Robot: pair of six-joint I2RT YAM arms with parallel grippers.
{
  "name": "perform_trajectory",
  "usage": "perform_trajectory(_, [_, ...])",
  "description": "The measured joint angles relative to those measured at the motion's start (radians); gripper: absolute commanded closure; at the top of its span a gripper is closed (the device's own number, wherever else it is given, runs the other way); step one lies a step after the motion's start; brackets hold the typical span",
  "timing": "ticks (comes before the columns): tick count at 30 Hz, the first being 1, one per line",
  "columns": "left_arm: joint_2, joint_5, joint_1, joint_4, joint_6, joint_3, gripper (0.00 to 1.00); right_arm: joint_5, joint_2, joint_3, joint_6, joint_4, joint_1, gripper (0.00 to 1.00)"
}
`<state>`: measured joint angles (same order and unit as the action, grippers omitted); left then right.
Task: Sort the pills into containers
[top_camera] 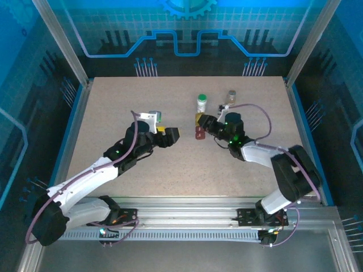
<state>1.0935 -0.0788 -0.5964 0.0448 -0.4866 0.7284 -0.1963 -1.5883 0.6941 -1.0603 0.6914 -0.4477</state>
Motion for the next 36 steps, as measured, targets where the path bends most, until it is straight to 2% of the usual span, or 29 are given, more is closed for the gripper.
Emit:
perform_trajectory(6, [0.0, -0.063, 0.013, -0.055, 0.0, -0.024, 0.22, 0.087, -0.248, -0.037, -0.077, 0.125, -0.079, 0.86])
perform_trajectory(8, [0.0, -0.068, 0.013, -0.064, 0.0, -0.025, 0.22, 0.114, -0.292, -0.044, -0.092, 0.156, -0.095, 0.81])
perform_trajectory(13, [0.0, -0.075, 0.017, -0.067, 0.0, -0.034, 0.22, 0.183, -0.307, -0.054, -0.091, 0.201, -0.115, 0.63])
perform_trajectory(19, [0.02, -0.075, 0.018, -0.067, 0.0, -0.043, 0.22, 0.247, -0.292, -0.095, -0.076, 0.23, -0.119, 0.53])
perform_trajectory(21, [0.026, -0.075, 0.018, -0.067, 0.0, -0.043, 0.22, 0.261, -0.272, -0.116, -0.068, 0.231, -0.119, 0.53])
perform_trajectory(27, [0.039, -0.074, 0.018, -0.067, 0.0, -0.043, 0.23, 0.267, -0.197, -0.176, -0.027, 0.167, -0.073, 0.61])
perform_trajectory(33, [0.075, -0.07, 0.018, -0.067, 0.0, -0.043, 0.24, 0.229, -0.096, -0.17, 0.063, 0.006, -0.008, 0.62])
perform_trajectory(36, [0.113, -0.051, 0.016, -0.072, 0.001, -0.031, 0.25, 0.209, -0.018, -0.122, 0.143, -0.143, 0.0, 0.62])
